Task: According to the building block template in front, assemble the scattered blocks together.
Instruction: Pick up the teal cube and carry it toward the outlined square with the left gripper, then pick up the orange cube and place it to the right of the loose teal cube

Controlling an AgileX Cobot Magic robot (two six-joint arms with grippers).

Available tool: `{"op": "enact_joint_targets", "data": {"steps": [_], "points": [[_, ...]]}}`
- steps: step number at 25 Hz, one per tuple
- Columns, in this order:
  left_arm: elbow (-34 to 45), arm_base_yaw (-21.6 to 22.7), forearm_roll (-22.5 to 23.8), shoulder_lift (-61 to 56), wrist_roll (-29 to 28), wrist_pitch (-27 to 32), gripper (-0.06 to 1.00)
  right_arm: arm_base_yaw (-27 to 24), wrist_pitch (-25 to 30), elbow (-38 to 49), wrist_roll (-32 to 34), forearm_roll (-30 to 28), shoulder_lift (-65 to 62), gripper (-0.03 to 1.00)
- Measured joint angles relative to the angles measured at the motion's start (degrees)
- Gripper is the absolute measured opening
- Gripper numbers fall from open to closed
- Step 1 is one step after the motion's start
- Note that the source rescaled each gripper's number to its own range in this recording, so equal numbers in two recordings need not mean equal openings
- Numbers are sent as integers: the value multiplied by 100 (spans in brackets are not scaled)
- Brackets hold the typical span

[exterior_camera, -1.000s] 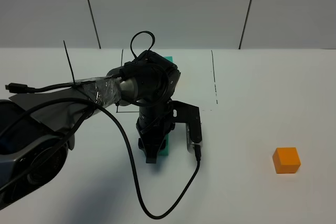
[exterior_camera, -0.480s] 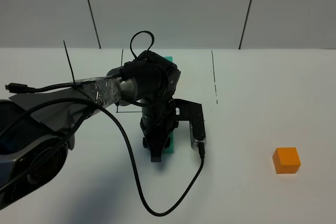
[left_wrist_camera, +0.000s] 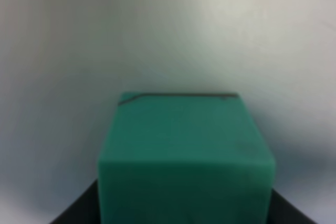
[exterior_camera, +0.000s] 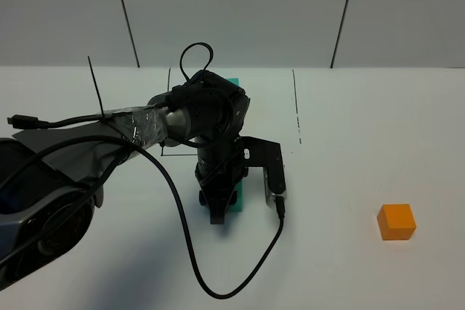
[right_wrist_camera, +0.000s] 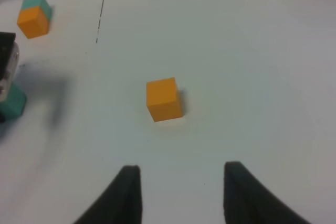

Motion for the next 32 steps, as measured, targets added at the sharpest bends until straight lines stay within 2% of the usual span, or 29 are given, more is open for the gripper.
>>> {"op": "enact_joint_targets", "data": {"steps": [2, 4, 9, 12, 15, 19, 22, 26, 28, 32], "points": [[0, 0, -24, 0, 0, 0, 17, 0, 0, 0, 0, 0, 0, 0], [-4, 0, -36, 0, -37, 0, 34, 0, 0, 0, 0, 0, 0, 0], [-4, 0, 37, -11, -283, -36, 81, 0, 0, 0, 0, 0, 0, 0], [-4, 0, 224, -135, -493, -24, 96, 0, 0, 0, 0, 0, 0, 0], [-4, 0, 268, -373, -586, 243, 100, 0, 0, 0, 0, 0, 0, 0], [-4, 0, 268, -694, -610, 878, 100, 0, 0, 0, 0, 0, 0, 0], [-4, 0, 268, -1013, -740, 955, 100, 0, 0, 0, 0, 0, 0, 0], [-4, 82, 279, -1451, -1503, 906, 100, 0, 0, 0, 0, 0, 0, 0], [-4, 233, 338, -1666, -2060, 794, 100, 0, 0, 0, 0, 0, 0, 0], [-4, 880, 615, -1979, -2919, 942, 99, 0, 0, 0, 0, 0, 0, 0]]}}
